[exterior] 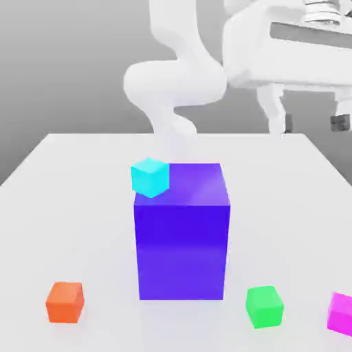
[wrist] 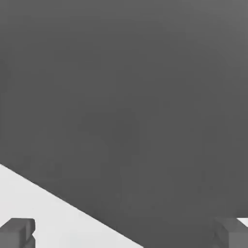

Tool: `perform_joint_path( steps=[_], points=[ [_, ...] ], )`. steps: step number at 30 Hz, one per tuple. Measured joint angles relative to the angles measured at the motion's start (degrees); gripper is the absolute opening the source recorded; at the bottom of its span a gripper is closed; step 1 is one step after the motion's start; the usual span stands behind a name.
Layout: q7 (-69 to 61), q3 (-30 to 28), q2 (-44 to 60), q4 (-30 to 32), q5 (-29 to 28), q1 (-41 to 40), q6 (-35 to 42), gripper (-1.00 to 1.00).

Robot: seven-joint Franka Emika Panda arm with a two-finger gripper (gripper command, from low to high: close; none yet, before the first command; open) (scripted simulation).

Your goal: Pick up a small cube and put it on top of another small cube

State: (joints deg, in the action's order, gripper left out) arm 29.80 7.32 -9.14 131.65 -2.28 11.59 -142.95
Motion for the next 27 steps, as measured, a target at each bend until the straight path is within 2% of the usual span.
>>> perform_joint_path(
  steps=[13, 18, 19, 27],
  points=[
    [-8.44, 4.98, 27.36, -0.19, -6.42, 8.81, -7.96, 0.00],
    [-7.15, 2.54, 37.76, -1.99, -10.01, 11.95, -14.58, 0.00],
    [-6.82, 2.04, 39.07, -2.28, -10.46, 12.36, -15.57, -1.00],
    [-7.20, 2.58, 37.64, -1.94, -9.96, 11.97, -14.41, -1.00]
  ],
)
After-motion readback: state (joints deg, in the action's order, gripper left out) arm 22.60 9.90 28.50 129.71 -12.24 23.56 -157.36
